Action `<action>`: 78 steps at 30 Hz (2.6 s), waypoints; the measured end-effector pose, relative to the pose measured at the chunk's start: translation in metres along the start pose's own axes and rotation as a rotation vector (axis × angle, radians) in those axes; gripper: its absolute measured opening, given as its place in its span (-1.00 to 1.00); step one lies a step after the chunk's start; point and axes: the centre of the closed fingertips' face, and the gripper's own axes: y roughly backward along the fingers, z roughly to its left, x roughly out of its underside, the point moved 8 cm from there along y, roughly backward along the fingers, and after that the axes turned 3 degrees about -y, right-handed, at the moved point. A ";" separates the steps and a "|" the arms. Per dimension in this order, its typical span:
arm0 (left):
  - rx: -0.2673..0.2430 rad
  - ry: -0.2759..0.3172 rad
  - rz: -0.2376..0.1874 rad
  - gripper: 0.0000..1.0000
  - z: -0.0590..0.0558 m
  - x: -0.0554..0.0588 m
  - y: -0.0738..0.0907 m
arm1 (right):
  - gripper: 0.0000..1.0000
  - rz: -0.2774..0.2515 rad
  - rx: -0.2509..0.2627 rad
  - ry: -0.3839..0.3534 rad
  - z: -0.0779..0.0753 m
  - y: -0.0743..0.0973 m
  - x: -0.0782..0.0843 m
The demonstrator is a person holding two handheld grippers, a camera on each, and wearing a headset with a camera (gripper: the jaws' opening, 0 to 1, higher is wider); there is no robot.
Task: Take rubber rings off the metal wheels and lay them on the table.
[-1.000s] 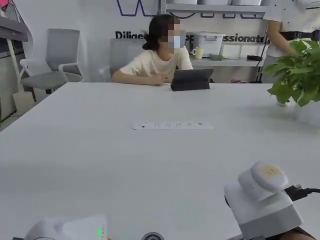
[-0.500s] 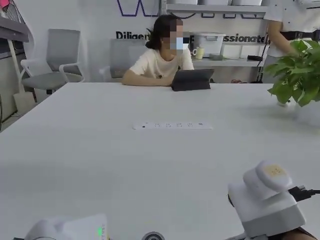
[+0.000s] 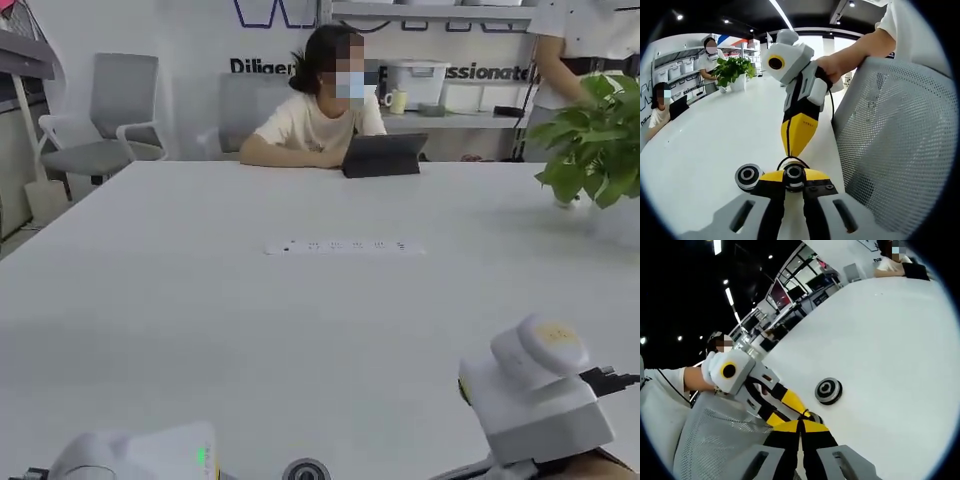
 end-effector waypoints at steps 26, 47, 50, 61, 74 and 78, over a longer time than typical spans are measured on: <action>0.063 0.004 0.022 -0.51 0.004 -0.025 0.018 | -1.00 0.038 0.050 0.057 -0.006 0.001 0.004; 0.022 0.073 -0.026 0.31 0.007 -0.060 0.072 | -1.00 0.004 0.058 0.085 -0.002 0.008 -0.002; -0.022 0.076 -0.021 0.36 0.006 -0.059 0.086 | -1.00 -0.003 0.057 0.088 -0.001 0.009 -0.003; -0.158 0.108 -0.031 0.45 -0.002 -0.053 0.128 | -1.00 -0.029 0.046 0.089 0.003 0.012 -0.007; -0.283 0.234 -0.033 0.48 -0.015 -0.018 0.159 | -1.00 -0.052 0.038 0.103 0.009 0.016 -0.012; -0.308 0.252 -0.026 0.52 -0.020 -0.011 0.162 | -1.00 -0.067 0.033 0.102 0.011 0.017 -0.014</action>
